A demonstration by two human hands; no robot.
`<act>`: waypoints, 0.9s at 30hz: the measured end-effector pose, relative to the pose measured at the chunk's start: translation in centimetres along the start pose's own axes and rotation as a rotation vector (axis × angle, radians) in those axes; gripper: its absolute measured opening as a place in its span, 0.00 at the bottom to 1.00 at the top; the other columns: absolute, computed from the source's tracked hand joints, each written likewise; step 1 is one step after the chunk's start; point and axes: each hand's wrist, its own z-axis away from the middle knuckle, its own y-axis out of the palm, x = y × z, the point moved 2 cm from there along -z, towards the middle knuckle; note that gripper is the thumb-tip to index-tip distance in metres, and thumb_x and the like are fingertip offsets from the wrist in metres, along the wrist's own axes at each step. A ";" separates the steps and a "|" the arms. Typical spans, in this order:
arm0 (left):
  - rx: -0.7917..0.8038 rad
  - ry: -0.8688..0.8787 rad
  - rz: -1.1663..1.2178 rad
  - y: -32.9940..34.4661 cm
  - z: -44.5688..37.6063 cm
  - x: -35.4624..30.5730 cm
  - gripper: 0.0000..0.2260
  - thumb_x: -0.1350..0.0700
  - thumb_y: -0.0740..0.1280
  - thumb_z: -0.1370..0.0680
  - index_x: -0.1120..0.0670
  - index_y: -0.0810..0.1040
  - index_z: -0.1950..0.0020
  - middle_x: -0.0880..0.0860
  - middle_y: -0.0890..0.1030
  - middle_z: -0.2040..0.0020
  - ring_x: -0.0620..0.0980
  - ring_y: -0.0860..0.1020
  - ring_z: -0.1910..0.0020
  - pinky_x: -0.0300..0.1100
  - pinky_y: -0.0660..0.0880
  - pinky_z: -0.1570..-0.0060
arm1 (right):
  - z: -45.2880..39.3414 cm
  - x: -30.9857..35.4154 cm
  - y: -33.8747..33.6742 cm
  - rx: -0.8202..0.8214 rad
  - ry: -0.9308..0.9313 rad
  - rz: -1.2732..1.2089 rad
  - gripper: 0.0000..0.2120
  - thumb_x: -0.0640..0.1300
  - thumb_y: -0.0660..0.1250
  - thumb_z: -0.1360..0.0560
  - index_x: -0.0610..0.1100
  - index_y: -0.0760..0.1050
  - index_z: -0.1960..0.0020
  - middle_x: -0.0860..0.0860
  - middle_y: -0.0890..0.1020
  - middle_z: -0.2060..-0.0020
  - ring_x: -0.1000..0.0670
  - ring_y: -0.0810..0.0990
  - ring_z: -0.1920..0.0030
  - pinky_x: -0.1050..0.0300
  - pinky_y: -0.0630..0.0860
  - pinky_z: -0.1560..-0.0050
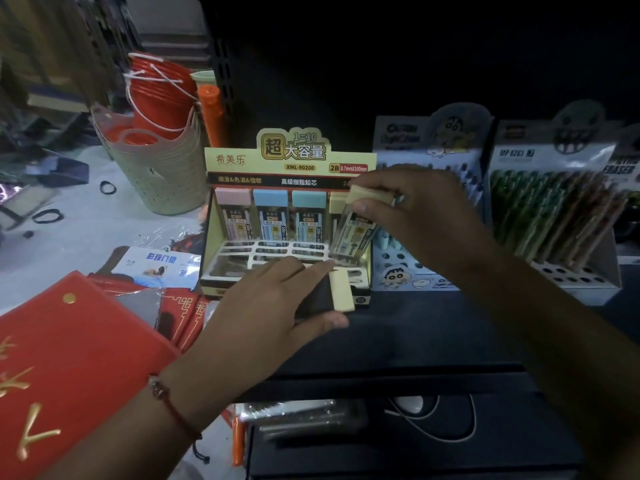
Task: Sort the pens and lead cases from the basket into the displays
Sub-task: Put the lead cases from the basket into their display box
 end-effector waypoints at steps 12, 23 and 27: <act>0.009 0.029 0.022 0.1 0.5 -0.2 0.32 0.29 0.54 0.25 0.47 0.70 0.28 0.44 0.75 0.50 0.45 0.72 0.50 0.42 0.72 0.53 | -0.3 0.2 0.9 0.001 -0.010 0.064 0.15 0.49 0.70 0.23 0.51 0.81 0.37 0.53 0.83 0.46 0.56 0.79 0.49 0.55 0.77 0.43; -0.014 0.051 0.018 0.4 0.4 -0.7 0.31 0.30 0.54 0.24 0.49 0.72 0.30 0.45 0.76 0.51 0.46 0.71 0.49 0.46 0.76 0.51 | -0.6 1.1 1.5 0.034 -0.102 0.241 0.16 0.47 0.66 0.20 0.48 0.77 0.32 0.47 0.83 0.43 0.46 0.80 0.45 0.48 0.77 0.43; -0.020 0.048 0.037 0.5 0.4 -0.7 0.32 0.30 0.54 0.25 0.49 0.72 0.30 0.45 0.75 0.52 0.46 0.71 0.49 0.46 0.76 0.52 | -0.6 0.9 1.7 0.057 -0.101 0.232 0.15 0.46 0.67 0.20 0.48 0.79 0.35 0.46 0.83 0.45 0.46 0.80 0.47 0.47 0.77 0.44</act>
